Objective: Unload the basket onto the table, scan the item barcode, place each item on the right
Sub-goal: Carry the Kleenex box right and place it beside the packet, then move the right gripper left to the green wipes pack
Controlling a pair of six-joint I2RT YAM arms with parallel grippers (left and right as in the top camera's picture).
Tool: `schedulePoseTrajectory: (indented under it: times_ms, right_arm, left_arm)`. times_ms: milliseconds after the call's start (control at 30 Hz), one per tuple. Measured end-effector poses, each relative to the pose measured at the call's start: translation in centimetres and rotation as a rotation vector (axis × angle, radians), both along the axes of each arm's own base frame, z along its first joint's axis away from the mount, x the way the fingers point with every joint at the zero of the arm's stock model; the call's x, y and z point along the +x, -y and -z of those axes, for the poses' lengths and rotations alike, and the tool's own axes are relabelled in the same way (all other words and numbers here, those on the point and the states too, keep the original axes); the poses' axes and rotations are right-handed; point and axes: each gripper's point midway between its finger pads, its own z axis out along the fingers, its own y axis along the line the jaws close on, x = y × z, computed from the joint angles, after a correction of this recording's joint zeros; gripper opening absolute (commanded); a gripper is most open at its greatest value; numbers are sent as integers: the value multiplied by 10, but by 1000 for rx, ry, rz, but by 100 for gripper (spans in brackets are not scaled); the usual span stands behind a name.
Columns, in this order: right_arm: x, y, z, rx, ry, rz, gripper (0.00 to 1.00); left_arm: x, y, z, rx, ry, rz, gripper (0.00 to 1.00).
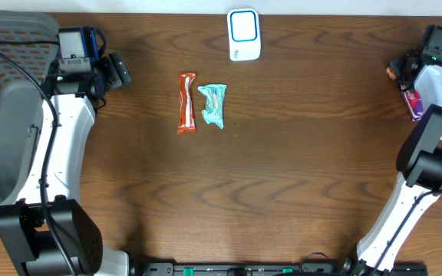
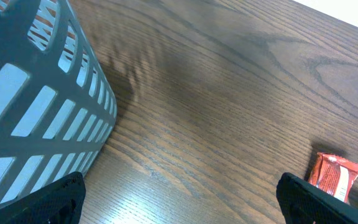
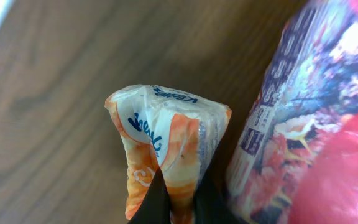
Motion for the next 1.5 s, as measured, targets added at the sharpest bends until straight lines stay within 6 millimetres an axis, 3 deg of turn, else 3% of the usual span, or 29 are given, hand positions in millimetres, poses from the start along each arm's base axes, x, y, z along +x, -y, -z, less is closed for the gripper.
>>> schedulePoseTrajectory:
  times_ms: [333,733,867,933,1000,1133,1200,1300,1500]
  right_arm:
    - [-14,7,9,28,-46,21,3]
    - [-34,40,9,96,-38,72,48]
    - [-30,37,-13,81,-3,49,61]
    - [-26,33,-36,58,30,24,69]
    - [-22,28,-63,32,67,-5,70]
    - [-15,1,-115,28,150,-98,71]
    - [-13,-22,-129,73,175,-168,74]
    - [-11,-72,-131,210,180,-308,81]
    - [-32,-174,-117,440,75,-573,90]
  left_arm:
    - [0,0,0,0,0,0,98]
    - [0,0,0,0,0,0,98]
    - [0,0,0,0,0,0,98]
    - [0,0,0,0,0,0,98]
    - [0,0,0,0,0,0,98]
    - [0,0,0,0,0,0,98]
    - [0,0,0,0,0,0,98]
    - [0,0,0,0,0,0,98]
    - [0,0,0,0,0,0,98]
